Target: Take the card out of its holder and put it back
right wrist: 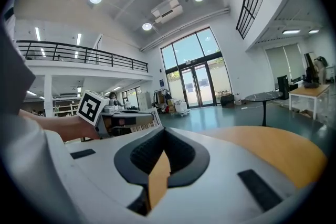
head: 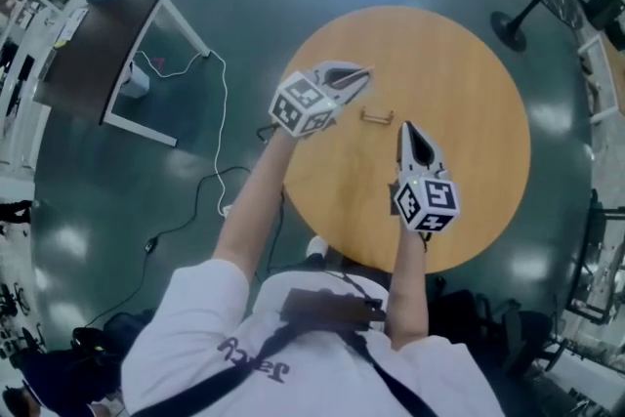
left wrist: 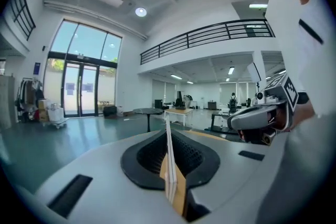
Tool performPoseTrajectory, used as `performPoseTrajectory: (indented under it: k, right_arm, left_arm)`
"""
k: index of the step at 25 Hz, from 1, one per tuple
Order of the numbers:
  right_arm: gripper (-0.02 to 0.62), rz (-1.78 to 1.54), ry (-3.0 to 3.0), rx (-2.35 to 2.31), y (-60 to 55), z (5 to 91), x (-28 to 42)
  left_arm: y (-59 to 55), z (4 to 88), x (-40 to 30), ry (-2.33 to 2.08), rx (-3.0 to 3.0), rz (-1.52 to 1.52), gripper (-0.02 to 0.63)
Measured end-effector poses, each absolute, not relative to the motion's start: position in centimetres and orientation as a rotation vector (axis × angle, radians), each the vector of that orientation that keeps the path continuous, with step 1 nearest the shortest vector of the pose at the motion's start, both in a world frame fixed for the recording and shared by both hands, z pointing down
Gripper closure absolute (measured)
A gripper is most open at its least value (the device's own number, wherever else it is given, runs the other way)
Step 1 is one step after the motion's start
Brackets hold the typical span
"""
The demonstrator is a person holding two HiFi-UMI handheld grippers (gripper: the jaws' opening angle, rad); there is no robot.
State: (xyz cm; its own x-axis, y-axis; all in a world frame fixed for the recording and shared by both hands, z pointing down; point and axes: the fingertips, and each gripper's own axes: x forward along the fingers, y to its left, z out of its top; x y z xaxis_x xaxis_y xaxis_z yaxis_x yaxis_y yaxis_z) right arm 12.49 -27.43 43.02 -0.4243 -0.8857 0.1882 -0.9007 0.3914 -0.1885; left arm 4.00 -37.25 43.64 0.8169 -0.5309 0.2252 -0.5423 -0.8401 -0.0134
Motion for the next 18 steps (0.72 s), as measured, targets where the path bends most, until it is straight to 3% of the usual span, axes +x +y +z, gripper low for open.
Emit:
performPoseTrajectory:
  k: [18]
  right_arm:
    - [0.572, 0.167, -2.650, 1.742, -21.4, 36.7, 8.1]
  left_arm:
    - [-24.2, 38.3, -0.6, -1.396, 2.821, 0.172, 0.580]
